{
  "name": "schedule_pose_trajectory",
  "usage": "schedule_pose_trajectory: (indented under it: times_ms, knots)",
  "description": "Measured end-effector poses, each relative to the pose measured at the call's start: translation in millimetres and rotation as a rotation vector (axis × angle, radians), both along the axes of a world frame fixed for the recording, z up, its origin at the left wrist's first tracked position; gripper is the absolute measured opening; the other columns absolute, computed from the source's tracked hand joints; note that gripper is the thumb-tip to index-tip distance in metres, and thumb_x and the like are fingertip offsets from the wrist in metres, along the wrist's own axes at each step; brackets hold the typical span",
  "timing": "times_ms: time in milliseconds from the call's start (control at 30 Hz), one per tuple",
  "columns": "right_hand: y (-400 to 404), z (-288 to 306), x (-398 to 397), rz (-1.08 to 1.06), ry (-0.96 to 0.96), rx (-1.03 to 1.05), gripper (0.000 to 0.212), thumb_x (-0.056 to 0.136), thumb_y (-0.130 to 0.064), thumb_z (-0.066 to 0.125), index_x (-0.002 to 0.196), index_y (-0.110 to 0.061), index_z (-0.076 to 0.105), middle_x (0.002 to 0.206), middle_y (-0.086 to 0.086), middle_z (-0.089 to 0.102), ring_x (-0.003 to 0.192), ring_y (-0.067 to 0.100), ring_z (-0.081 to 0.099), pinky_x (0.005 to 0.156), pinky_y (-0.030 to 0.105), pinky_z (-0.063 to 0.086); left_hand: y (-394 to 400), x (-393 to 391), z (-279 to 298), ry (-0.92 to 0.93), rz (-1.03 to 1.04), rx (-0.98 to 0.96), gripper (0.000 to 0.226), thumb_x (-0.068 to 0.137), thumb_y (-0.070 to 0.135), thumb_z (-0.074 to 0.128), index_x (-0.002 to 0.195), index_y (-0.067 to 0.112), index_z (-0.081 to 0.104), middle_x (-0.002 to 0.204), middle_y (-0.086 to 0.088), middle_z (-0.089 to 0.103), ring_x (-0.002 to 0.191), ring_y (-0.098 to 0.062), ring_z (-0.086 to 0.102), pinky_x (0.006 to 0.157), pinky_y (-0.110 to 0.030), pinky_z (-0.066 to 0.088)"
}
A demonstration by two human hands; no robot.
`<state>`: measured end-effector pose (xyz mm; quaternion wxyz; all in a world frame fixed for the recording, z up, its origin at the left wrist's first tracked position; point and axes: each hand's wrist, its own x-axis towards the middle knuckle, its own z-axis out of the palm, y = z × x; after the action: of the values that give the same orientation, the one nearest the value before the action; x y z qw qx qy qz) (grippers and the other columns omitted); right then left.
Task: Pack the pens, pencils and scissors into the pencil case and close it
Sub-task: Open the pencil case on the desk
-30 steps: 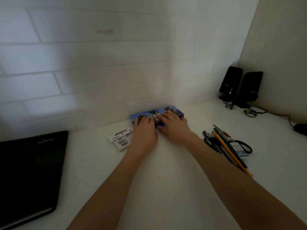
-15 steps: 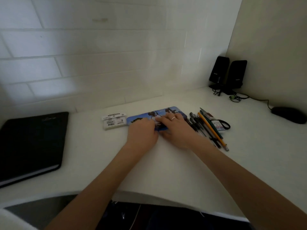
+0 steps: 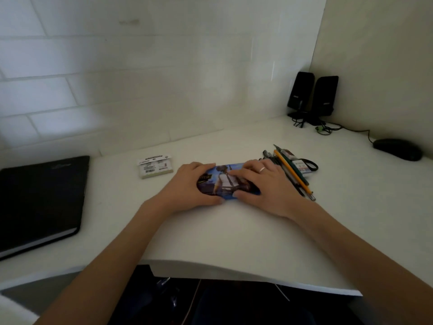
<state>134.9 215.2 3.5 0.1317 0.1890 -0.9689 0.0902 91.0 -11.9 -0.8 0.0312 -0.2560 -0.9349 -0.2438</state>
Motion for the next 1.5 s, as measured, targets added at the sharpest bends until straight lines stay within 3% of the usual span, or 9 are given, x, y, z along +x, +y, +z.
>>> schedule_pose_trajectory:
  times_ms: [100,200,300,400,533,833,967,1233,1500]
  knots:
    - [8,0,-7,-0.02,-0.04,0.069,0.069,0.078,-0.074,0.03,0.142,-0.049,0.024,0.154,-0.007,0.026,0.143,0.018,0.018,0.115,0.039,0.014,7,-11,2,-0.008,-0.036,-0.01,0.091,0.063,0.056,0.076,0.14,0.031,0.035,0.13,0.005,0.044,0.12,-0.016,0.038,0.099,-0.022,0.028]
    - [11,10,-21,-0.06,-0.24,0.148,0.081,0.078,-0.076,0.036,0.147,-0.046,0.006,0.16,-0.007,0.006,0.148,0.016,0.002,0.119,0.047,0.003,15,-22,4,-0.007,-0.075,-0.009,0.093,0.058,0.061,0.074,0.138,0.031,0.037,0.13,0.006,0.045,0.117,-0.013,0.04,0.098,-0.022,0.027]
    - [10,12,-34,-0.075,-0.225,0.197,0.092,0.072,-0.082,0.036,0.148,-0.043,0.004,0.157,-0.003,0.02,0.144,0.023,0.019,0.116,0.051,0.014,22,-31,8,-0.021,-0.136,0.013,0.091,0.056,0.06,0.072,0.136,0.032,0.04,0.128,0.007,0.047,0.11,-0.006,0.04,0.097,-0.02,0.028]
    - [13,7,-40,-0.084,-0.139,0.213,0.104,0.057,-0.092,0.02,0.148,-0.042,0.007,0.149,-0.004,0.034,0.134,0.022,0.034,0.112,0.045,0.023,26,-39,7,-0.002,-0.148,0.04,0.091,0.054,0.06,0.073,0.134,0.031,0.042,0.126,0.009,0.048,0.107,-0.003,0.039,0.095,-0.018,0.028]
    - [17,7,-46,-0.046,-0.121,0.223,0.103,0.061,-0.089,0.021,0.149,-0.038,0.006,0.15,-0.001,0.035,0.131,0.022,0.038,0.111,0.037,0.025,27,-44,-2,0.008,-0.136,0.054,0.096,0.05,0.071,0.066,0.135,0.034,0.039,0.126,0.011,0.046,0.11,-0.006,0.036,0.1,-0.024,0.031]
    - [17,12,-47,0.011,-0.131,0.269,0.095,0.073,-0.082,0.033,0.151,-0.034,0.005,0.147,0.003,0.038,0.125,0.023,0.044,0.105,0.033,0.032,26,-42,1,0.015,-0.156,-0.024,0.09,0.061,0.062,0.07,0.138,0.036,0.033,0.13,0.005,0.044,0.117,-0.014,0.036,0.104,-0.035,0.034]
    - [17,14,-46,0.026,-0.126,0.277,0.099,0.068,-0.084,0.024,0.151,-0.033,0.005,0.148,0.003,0.038,0.124,0.023,0.045,0.104,0.034,0.033,28,-39,2,0.022,-0.144,-0.034,0.091,0.06,0.063,0.069,0.139,0.034,0.034,0.129,0.003,0.045,0.117,-0.017,0.038,0.105,-0.039,0.034]
    - [19,13,-48,0.056,-0.067,0.237,0.098,0.066,-0.086,0.022,0.149,-0.034,0.015,0.127,-0.003,0.052,0.109,0.019,0.054,0.091,0.029,0.037,27,-38,3,0.002,-0.136,-0.022,0.087,0.065,0.056,0.075,0.138,0.036,0.033,0.128,0.003,0.045,0.117,-0.016,0.036,0.106,-0.037,0.033]
    - [19,11,-47,0.065,-0.026,0.24,0.091,0.072,-0.083,0.023,0.149,-0.035,0.013,0.132,-0.002,0.049,0.111,0.019,0.053,0.091,0.029,0.037,28,-41,2,0.004,-0.157,-0.029,0.092,0.06,0.062,0.07,0.139,0.036,0.032,0.126,0.002,0.045,0.116,-0.017,0.037,0.106,-0.036,0.033]
